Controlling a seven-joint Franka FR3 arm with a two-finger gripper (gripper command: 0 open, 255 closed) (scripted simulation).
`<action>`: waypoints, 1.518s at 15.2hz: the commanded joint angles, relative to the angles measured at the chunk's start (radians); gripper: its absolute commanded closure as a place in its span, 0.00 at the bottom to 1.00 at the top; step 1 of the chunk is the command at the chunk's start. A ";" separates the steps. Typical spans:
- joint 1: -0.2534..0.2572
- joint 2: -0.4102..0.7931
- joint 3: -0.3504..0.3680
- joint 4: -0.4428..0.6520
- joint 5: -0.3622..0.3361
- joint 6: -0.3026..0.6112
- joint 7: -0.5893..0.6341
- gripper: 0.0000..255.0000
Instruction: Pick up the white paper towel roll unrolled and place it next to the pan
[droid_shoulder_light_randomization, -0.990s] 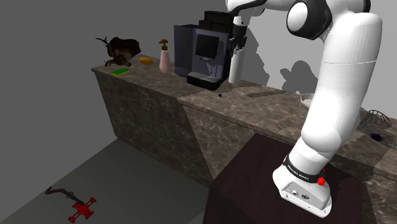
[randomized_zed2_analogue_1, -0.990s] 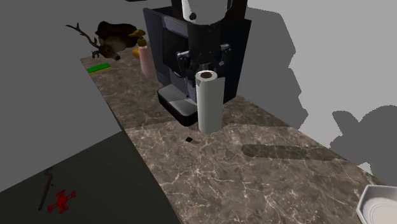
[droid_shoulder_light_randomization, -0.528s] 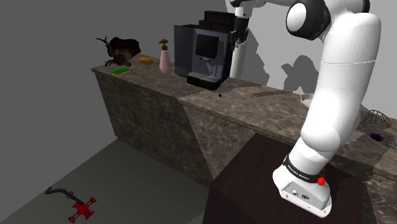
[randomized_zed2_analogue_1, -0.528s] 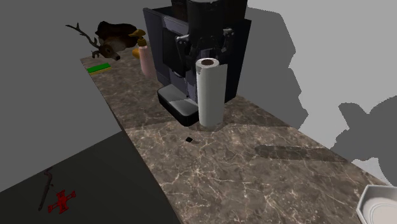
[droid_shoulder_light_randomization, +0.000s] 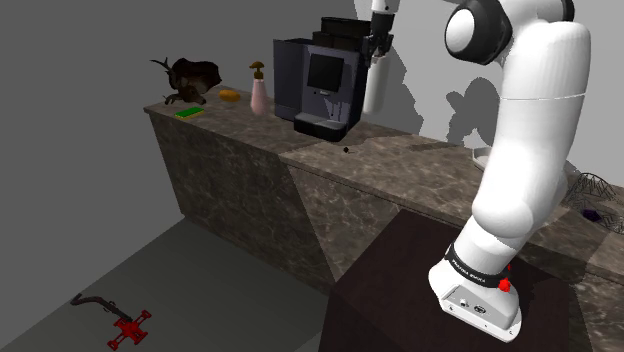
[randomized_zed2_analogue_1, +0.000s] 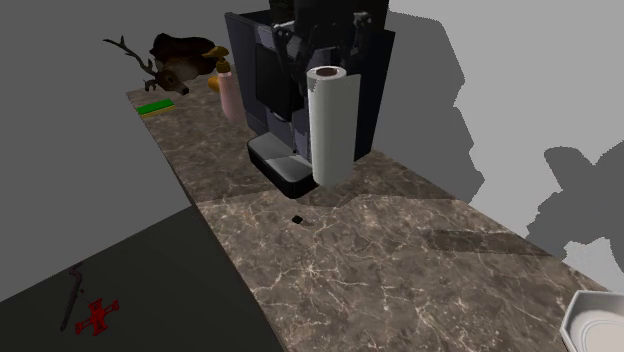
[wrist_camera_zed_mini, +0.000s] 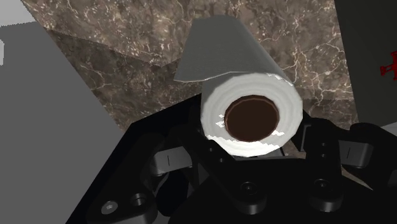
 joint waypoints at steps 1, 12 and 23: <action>-0.010 0.018 -0.001 0.054 0.008 -0.038 -0.004 1.00; -0.090 0.155 0.004 0.427 0.067 -0.276 -0.013 1.00; -0.131 -0.011 -0.048 0.115 0.023 -0.127 -0.162 1.00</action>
